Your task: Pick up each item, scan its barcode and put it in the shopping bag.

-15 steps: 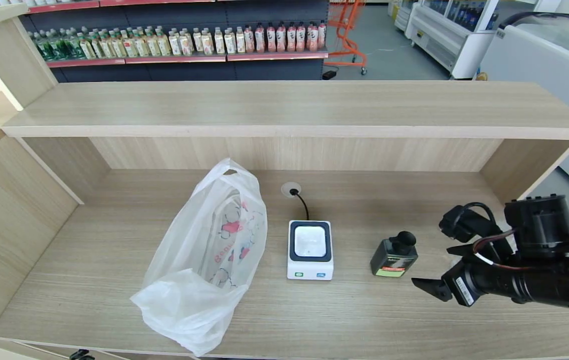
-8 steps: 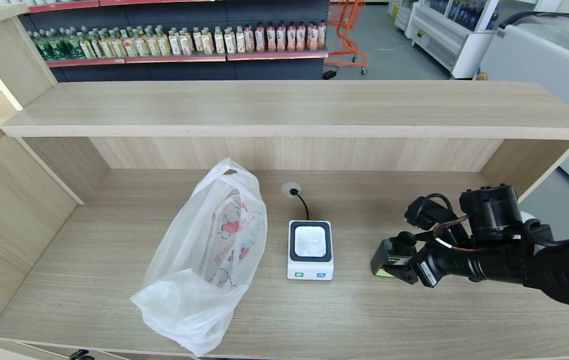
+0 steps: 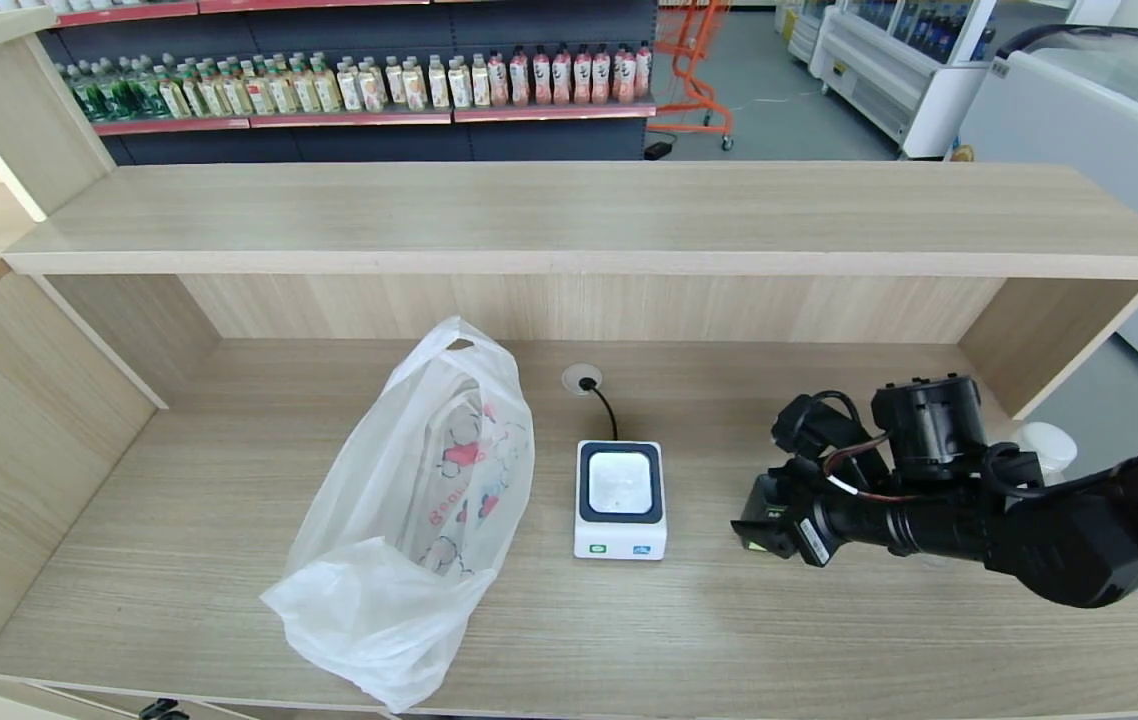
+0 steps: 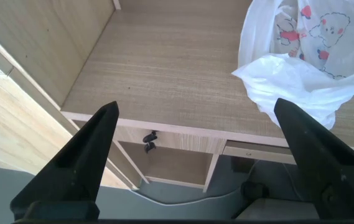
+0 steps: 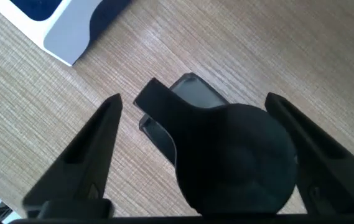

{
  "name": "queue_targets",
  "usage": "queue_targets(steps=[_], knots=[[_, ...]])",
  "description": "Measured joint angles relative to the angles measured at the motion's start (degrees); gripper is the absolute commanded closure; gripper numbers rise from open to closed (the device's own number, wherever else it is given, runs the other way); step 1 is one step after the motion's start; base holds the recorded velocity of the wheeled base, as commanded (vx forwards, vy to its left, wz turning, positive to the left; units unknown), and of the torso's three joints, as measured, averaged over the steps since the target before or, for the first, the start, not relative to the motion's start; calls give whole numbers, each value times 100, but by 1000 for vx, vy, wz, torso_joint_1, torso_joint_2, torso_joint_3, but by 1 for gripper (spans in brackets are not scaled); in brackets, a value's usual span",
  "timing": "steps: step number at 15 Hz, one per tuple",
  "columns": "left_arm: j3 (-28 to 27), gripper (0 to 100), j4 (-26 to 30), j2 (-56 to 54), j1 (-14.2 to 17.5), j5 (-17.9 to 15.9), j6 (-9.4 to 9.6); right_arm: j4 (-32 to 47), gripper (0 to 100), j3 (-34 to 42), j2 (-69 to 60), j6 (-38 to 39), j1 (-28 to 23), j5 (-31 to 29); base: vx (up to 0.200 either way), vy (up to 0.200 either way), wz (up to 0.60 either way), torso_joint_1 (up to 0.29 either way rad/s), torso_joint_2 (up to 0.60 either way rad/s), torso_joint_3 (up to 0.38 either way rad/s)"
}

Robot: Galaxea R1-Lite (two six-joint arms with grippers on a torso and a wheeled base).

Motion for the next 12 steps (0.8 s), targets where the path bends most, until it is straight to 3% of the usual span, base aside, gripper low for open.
queue_targets(steps=[7, 12], knots=[[0, 0, 0, 0, -4, -2, 0, -318, 100, 59, 119, 22, 155, -2, 0, 0, 0, 0, 0, 0], [0, 0, 0, 0, -2, -2, 2, -734, 100, 625, -969, 662, 83, 15, 0, 0, 0, 0, 0, 0]])
